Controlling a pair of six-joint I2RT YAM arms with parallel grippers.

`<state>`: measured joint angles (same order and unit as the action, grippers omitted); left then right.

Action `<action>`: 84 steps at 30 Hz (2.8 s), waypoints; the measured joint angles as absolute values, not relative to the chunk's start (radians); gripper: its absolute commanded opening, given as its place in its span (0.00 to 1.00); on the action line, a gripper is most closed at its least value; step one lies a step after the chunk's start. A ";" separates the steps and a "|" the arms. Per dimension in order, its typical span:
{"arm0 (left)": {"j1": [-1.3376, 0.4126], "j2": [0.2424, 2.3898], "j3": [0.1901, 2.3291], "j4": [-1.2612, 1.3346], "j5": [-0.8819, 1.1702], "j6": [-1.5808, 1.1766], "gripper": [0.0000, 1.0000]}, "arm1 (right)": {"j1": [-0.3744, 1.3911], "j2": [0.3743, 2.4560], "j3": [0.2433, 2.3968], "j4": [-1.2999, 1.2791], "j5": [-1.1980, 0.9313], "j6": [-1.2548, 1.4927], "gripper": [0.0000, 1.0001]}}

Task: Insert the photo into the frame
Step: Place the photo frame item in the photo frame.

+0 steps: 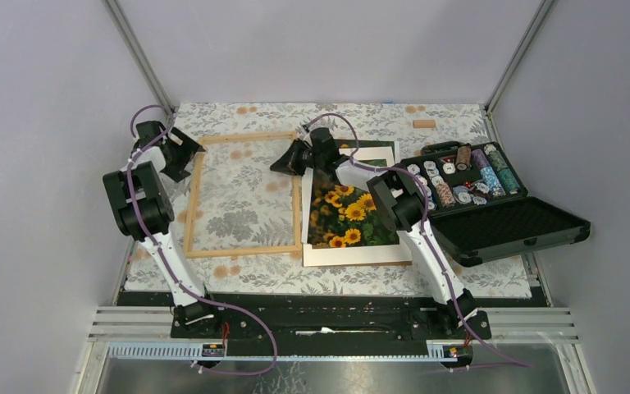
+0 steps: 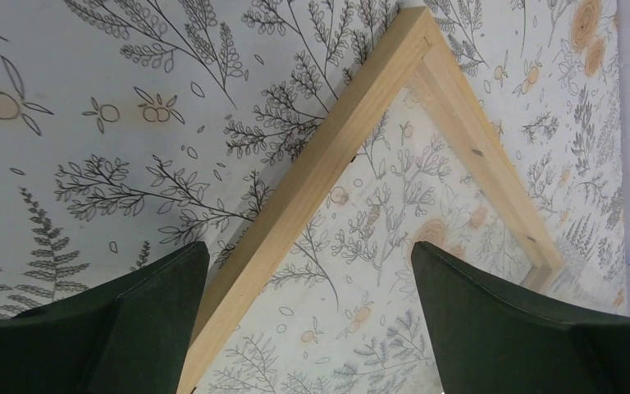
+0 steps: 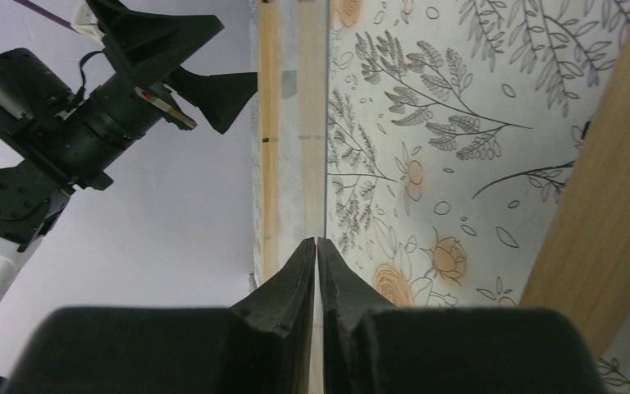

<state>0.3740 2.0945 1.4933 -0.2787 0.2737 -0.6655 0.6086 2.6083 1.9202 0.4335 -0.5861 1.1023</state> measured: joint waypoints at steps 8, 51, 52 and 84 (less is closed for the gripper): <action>0.367 2.096 1.493 -0.281 0.290 -0.679 0.99 | 0.608 2.625 1.981 0.322 -0.585 1.044 0.23; 0.218 1.767 1.597 -0.365 0.352 -0.614 0.99 | 0.612 2.525 2.267 -0.500 -0.235 0.632 0.72; 0.220 1.767 1.597 -0.365 0.352 -0.614 0.99 | 0.612 2.514 2.267 -0.515 -0.225 0.623 0.73; 0.137 2.273 1.588 0.140 0.554 -0.952 0.99 | 0.561 2.384 1.766 0.065 -0.317 0.637 0.46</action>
<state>0.1371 2.2734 1.5879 0.1402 0.5545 -0.9516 0.5610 2.3844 1.7660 0.0654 -0.3168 0.6373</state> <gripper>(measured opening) 0.987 0.458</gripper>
